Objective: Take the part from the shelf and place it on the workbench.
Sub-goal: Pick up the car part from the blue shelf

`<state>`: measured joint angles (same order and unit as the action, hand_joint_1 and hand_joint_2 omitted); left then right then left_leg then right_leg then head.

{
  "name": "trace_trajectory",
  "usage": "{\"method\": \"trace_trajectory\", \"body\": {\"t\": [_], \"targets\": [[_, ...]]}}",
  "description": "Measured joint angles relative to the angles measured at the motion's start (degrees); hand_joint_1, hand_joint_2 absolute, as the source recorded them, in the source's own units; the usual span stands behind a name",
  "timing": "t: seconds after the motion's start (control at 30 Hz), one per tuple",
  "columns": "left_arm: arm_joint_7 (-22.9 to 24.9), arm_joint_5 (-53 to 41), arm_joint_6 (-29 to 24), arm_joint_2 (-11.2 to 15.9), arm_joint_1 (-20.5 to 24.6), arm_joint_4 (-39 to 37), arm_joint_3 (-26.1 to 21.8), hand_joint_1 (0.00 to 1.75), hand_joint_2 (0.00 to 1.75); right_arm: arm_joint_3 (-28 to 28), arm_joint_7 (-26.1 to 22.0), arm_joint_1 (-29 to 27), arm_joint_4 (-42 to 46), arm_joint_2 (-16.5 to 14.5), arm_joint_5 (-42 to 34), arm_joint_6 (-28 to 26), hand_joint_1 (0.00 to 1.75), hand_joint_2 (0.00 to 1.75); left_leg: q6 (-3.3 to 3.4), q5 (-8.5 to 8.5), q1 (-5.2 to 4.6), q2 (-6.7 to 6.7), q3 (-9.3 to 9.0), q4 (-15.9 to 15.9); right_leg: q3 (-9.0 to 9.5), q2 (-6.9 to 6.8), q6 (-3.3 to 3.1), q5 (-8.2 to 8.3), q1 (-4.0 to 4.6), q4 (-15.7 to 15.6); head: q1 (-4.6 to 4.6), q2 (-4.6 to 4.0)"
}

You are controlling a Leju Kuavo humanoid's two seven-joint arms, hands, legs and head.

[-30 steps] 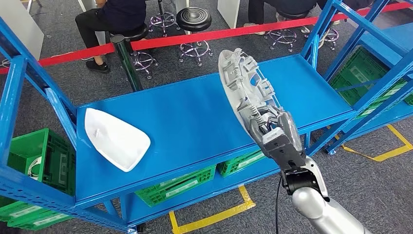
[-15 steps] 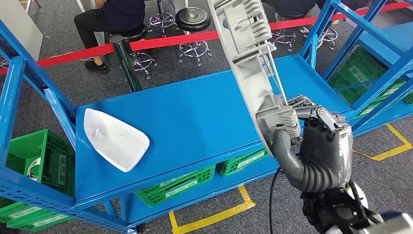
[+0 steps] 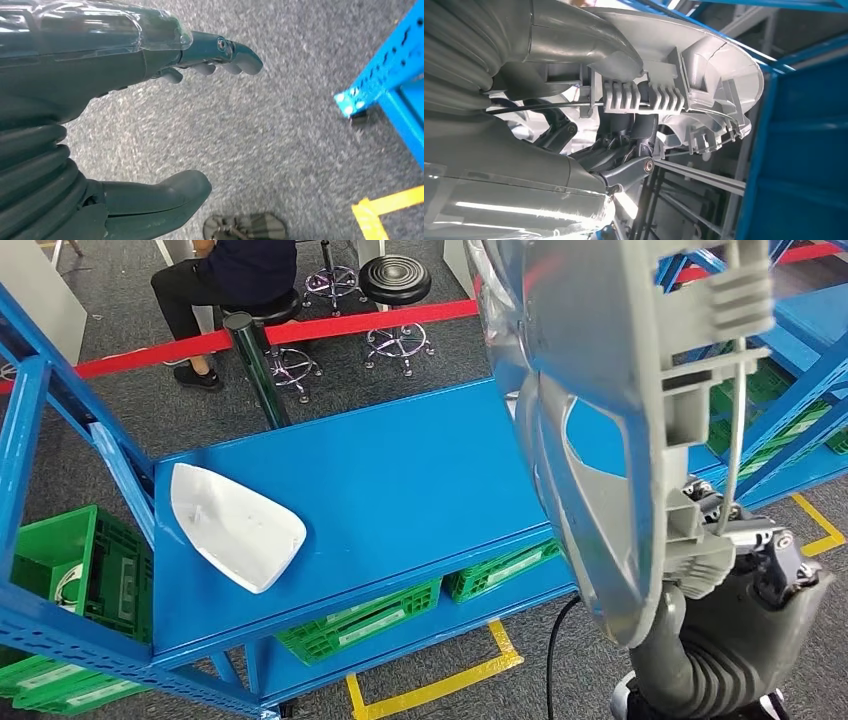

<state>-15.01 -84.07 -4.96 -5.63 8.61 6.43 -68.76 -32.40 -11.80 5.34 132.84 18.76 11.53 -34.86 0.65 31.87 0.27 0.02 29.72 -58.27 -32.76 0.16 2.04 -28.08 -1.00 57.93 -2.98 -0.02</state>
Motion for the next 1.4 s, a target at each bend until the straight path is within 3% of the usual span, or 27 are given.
{"method": "trace_trajectory", "body": {"t": [0.3, 0.6, 0.9, 1.4], "targets": [[-1.96, 1.95, -0.65, 4.31, 0.72, 0.0, -2.5, 0.0, 1.75, -1.73, -13.39, -3.48, -1.05, -3.21, -14.86, 0.39, 1.75, 1.75, -0.02, 0.0, 0.06, 0.03, -0.01, 0.08, 0.0, 0.02, -0.04, -0.03, 0.07, 0.01, -0.02, 0.0], [-2.52, 2.88, 0.13, 5.91, 1.0, -0.1, -5.51, 0.0, 1.75, -1.91, -19.17, -6.8, -3.21, -4.95, -22.87, 4.19, 1.75, 1.75, -0.04, 0.02, 0.06, 0.0, -0.02, 0.1, 0.0, 0.02, -0.09, -0.06, 0.07, 0.01, -0.05, 0.0], [-3.16, 3.26, 0.49, 6.55, 1.08, -0.27, -7.25, 0.0, 1.75, -1.14, -20.7, -8.67, -5.01, -5.91, -23.83, 4.64, 1.75, 1.75, -0.08, 0.04, 0.06, -0.05, -0.04, 0.09, 0.0, 0.02, -0.11, -0.08, 0.07, 0.01, -0.02, 0.0], [-4.03, 2.53, 0.6, 5.15, 1.08, -0.31, -8.73, 0.0, 1.75, 0.56, -20.69, -10.16, -6.21, -6.48, -23.63, 3.83, 1.75, 1.75, -0.08, 0.04, 0.05, -0.14, -0.06, 0.09, 0.0, 0.02, -0.16, -0.1, 0.07, 0.01, -0.03, 0.0]]}}
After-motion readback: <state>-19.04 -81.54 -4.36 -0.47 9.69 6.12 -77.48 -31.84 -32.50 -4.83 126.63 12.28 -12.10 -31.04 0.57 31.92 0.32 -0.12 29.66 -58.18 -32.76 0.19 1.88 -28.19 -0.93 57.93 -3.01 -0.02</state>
